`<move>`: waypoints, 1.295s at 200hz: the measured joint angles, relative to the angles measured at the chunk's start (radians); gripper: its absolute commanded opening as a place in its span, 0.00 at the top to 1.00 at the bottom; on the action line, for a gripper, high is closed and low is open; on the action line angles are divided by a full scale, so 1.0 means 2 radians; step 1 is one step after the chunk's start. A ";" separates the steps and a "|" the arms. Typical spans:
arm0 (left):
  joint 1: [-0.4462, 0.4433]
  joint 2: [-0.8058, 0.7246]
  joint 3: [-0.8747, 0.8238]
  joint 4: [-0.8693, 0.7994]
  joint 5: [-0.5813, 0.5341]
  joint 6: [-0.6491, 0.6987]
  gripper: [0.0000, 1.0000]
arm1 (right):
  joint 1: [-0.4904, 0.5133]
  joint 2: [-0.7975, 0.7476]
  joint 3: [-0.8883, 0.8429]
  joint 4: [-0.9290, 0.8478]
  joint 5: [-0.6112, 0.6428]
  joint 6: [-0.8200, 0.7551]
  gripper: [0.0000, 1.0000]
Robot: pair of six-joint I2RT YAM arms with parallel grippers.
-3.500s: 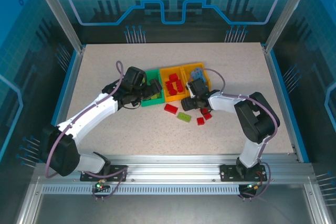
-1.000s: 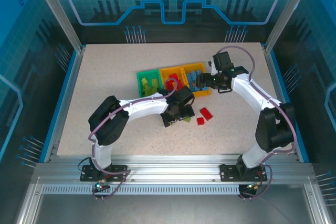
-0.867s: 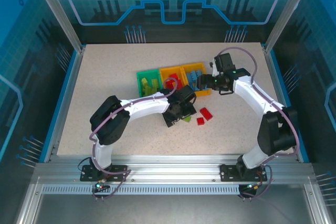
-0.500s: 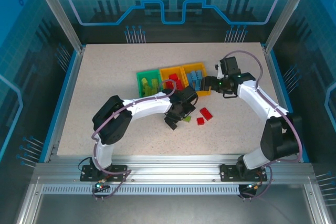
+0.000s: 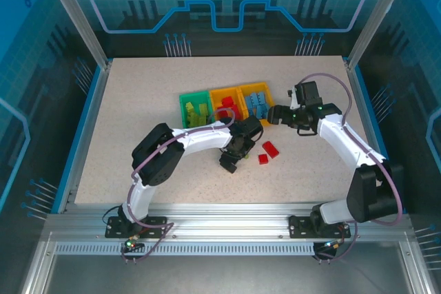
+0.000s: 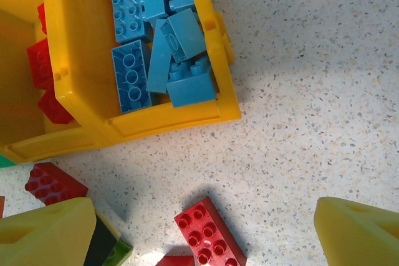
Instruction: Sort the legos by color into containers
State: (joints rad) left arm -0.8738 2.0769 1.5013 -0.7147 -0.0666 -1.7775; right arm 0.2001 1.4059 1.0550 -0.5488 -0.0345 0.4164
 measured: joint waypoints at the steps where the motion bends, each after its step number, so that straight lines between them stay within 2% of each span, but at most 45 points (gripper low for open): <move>1: 0.000 0.000 0.000 0.000 0.000 0.000 0.13 | 0.000 0.000 0.000 0.000 0.000 0.000 0.08; 26: 0.000 0.000 0.000 -0.004 0.001 -0.004 0.26 | 0.000 -0.013 -0.003 -0.006 0.000 0.002 0.08; 61: 0.000 -0.001 -0.010 -0.012 0.010 -0.015 0.53 | -0.003 -0.045 -0.011 -0.010 0.007 0.002 0.05; 124: 0.000 -0.013 -0.026 -0.007 0.014 -0.015 0.76 | -0.007 -0.062 -0.025 -0.014 0.010 0.009 0.05; 215: -0.002 -0.033 -0.054 0.026 0.012 0.000 0.77 | -0.007 -0.064 -0.027 -0.019 0.010 0.009 0.06; 259: -0.003 -0.071 -0.076 0.051 -0.020 0.031 0.76 | -0.006 -0.065 -0.027 -0.017 0.008 0.009 0.08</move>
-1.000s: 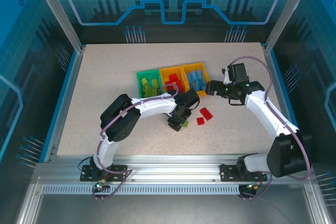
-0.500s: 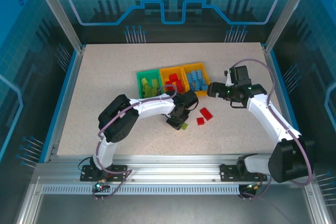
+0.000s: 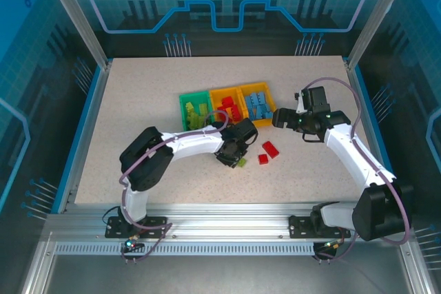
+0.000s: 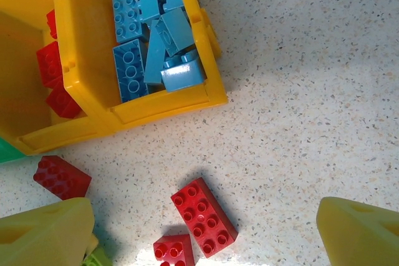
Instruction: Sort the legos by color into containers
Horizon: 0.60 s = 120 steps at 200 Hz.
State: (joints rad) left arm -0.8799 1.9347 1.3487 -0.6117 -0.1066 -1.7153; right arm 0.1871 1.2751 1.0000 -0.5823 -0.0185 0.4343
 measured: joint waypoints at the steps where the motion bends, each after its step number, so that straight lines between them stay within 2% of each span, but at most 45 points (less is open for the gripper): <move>1: 0.000 -0.002 0.000 0.000 -0.001 0.002 0.75 | 0.000 0.000 0.000 0.000 0.000 0.000 0.08; 34: 0.029 -0.065 -0.001 0.006 -0.009 0.076 0.72 | 0.007 0.000 -0.009 0.004 -0.001 0.000 0.08; 63: 0.104 -0.098 0.023 -0.008 -0.008 0.189 0.72 | 0.023 -0.007 -0.029 0.007 -0.002 -0.002 0.09; 98: 0.211 -0.089 0.078 -0.053 0.004 0.332 0.71 | 0.043 -0.013 -0.058 0.003 -0.004 -0.003 0.11; 120: 0.244 -0.050 0.143 -0.087 0.005 0.409 0.70 | 0.064 -0.021 -0.084 -0.001 -0.003 0.003 0.11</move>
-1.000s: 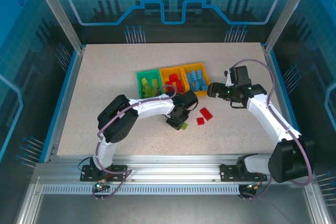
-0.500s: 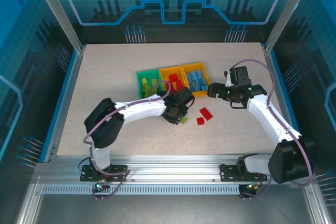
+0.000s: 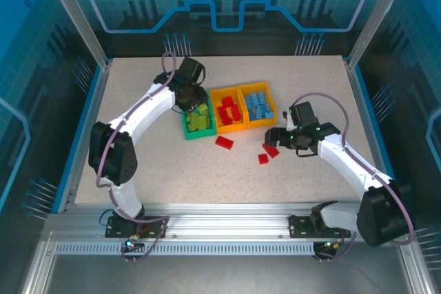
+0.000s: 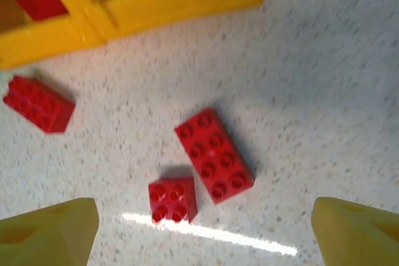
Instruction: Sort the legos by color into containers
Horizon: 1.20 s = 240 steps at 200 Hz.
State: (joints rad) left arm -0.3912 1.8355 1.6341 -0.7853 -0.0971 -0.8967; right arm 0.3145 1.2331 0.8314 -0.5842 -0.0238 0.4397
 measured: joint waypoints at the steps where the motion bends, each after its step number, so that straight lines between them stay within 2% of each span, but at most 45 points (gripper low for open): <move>1: 0.001 0.002 0.002 -0.001 0.000 0.002 0.70 | 0.001 0.000 -0.001 -0.001 0.000 0.000 0.11; 27: 0.005 0.052 0.055 -0.023 0.000 0.067 0.70 | 0.035 -0.002 -0.007 -0.011 0.011 0.014 0.12; 62: 0.008 0.097 0.075 -0.045 0.000 0.108 0.69 | 0.068 -0.003 -0.012 -0.018 0.025 0.046 0.15; 82: 0.015 0.105 0.072 -0.051 0.000 0.117 0.63 | 0.080 -0.002 -0.018 -0.026 0.032 0.062 0.16; 109: 0.028 0.105 0.065 -0.050 0.000 0.123 0.38 | 0.102 0.012 -0.021 -0.025 0.035 0.074 0.21; 123: 0.031 0.103 0.058 -0.049 0.000 0.127 0.22 | 0.115 0.029 -0.021 -0.026 0.038 0.078 0.23; 156: 0.031 0.073 0.022 -0.036 0.002 0.123 0.02 | 0.142 0.075 -0.019 -0.026 0.051 0.082 0.25; 208: 0.031 -0.055 -0.053 -0.008 0.004 0.121 0.01 | 0.148 0.137 0.001 -0.017 0.074 0.077 0.25; 240: 0.031 -0.119 -0.106 0.006 0.004 0.120 0.01 | 0.148 0.176 0.023 -0.012 0.079 0.064 0.30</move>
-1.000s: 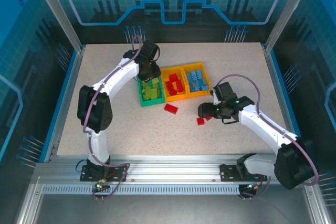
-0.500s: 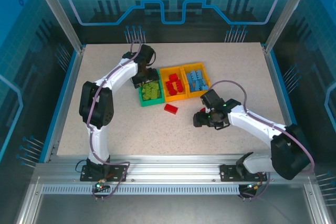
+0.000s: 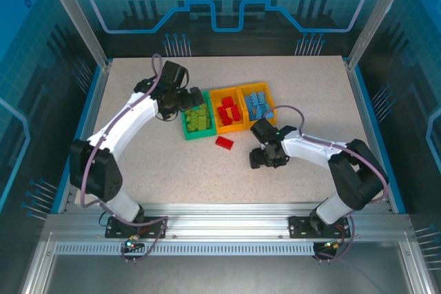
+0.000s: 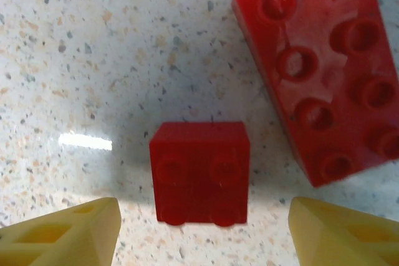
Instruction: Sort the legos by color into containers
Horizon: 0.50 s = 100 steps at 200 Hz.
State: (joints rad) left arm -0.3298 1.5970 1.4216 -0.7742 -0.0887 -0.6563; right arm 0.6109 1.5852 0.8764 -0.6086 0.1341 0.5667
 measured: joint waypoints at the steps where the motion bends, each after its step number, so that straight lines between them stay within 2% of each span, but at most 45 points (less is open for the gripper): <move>1: 0.000 -0.002 -0.002 0.001 0.000 0.000 0.01 | 0.000 0.002 0.002 0.000 0.000 0.000 0.30; 14: 0.000 -0.017 -0.022 0.002 0.000 -0.004 0.01 | 0.000 0.021 0.014 0.002 0.005 -0.005 0.35; 45: 0.000 -0.042 -0.054 0.003 0.000 -0.011 0.01 | 0.002 0.048 0.036 0.001 0.017 -0.014 0.62; 61: 0.000 -0.051 -0.064 0.004 0.000 -0.012 0.01 | 0.005 0.049 0.039 0.002 0.023 -0.010 0.72; 75: 0.000 -0.059 -0.075 0.007 0.000 -0.013 0.01 | 0.011 0.048 0.043 -0.006 0.027 -0.006 0.75; 100: 0.000 -0.073 -0.108 0.014 0.001 -0.013 0.01 | 0.030 0.037 0.067 -0.033 0.030 -0.005 0.75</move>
State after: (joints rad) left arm -0.3302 1.4513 1.2057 -0.7456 -0.0875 -0.6819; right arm 0.6704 1.6596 1.0100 -0.6739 0.1944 0.5568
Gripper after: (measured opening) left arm 0.987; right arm 0.297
